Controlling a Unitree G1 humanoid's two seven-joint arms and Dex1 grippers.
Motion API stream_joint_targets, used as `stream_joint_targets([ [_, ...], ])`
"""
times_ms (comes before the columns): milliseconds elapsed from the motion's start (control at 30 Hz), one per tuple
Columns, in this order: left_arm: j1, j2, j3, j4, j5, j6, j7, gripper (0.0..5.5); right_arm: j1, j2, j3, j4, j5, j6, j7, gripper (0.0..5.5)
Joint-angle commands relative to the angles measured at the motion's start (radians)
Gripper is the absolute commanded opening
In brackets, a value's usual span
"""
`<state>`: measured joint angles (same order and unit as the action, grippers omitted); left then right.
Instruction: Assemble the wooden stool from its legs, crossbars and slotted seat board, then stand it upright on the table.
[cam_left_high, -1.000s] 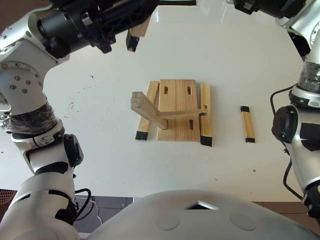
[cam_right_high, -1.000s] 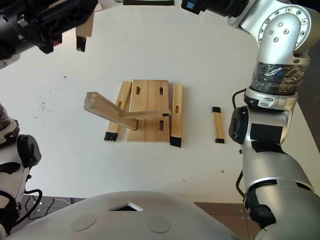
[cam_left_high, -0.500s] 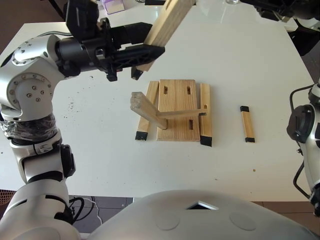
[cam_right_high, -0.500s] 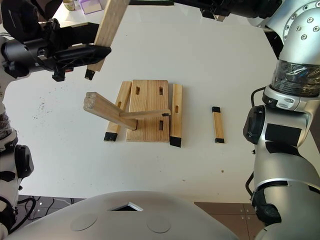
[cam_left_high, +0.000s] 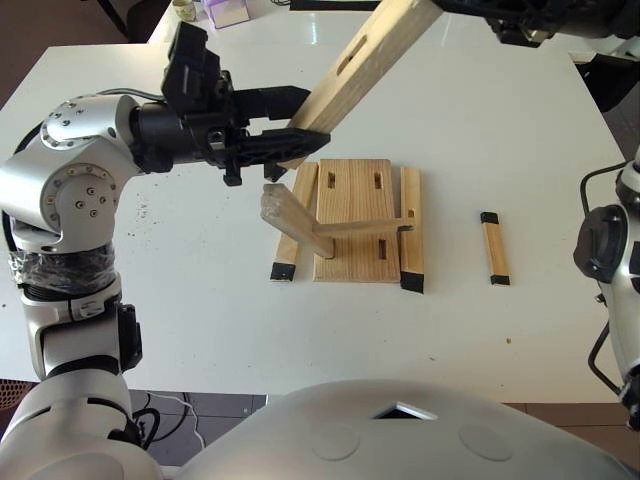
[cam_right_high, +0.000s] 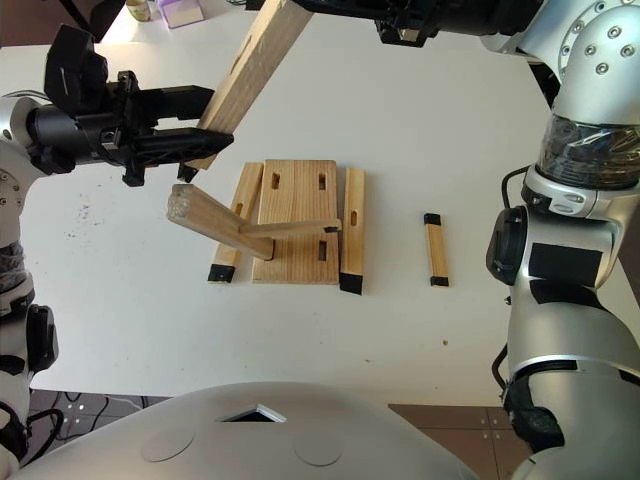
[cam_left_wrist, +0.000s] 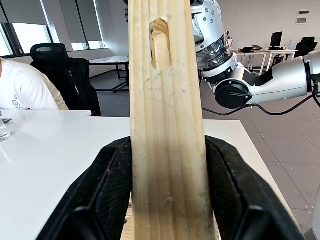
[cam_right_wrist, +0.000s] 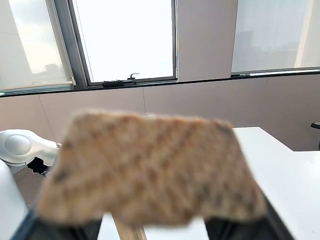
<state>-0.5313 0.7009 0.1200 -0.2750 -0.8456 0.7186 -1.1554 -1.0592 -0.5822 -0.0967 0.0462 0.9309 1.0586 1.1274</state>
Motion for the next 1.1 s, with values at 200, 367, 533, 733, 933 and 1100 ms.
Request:
stream_joint_targets([
  [200, 0.020, 0.011, -0.010, 0.006, 0.039, -0.048, 0.000, 2.06, 0.051, -0.018, 0.006, -0.049, 0.011, 0.008, 0.001, 2.03],
  [367, 0.019, -0.006, -0.012, 0.058, 0.076, -0.066, 0.029, 2.42, 0.066, -0.008, -0.002, -0.019, -0.045, -0.075, -0.039, 2.03],
  [533, 0.083, 0.007, -0.035, 0.212, 0.249, -0.193, 0.086, 2.86, 0.144, -0.091, 0.052, 0.049, -0.250, -0.311, 0.009, 2.03],
  [733, 0.281, -0.129, 0.098, 0.148, 0.307, -0.259, 0.377, 2.86, 0.336, -0.200, 0.117, 0.063, -0.432, -0.569, 0.155, 2.03],
  [933, 0.393, -0.464, 0.296, -0.012, 0.191, -0.243, 0.875, 2.86, 0.448, -0.251, 0.083, -0.124, -0.353, -0.507, 0.232, 2.03],
  [1100, 0.421, -0.586, 0.312, -0.036, 0.182, -0.250, 1.052, 2.86, 0.580, -0.308, 0.048, -0.240, -0.310, -0.469, 0.259, 2.03],
])
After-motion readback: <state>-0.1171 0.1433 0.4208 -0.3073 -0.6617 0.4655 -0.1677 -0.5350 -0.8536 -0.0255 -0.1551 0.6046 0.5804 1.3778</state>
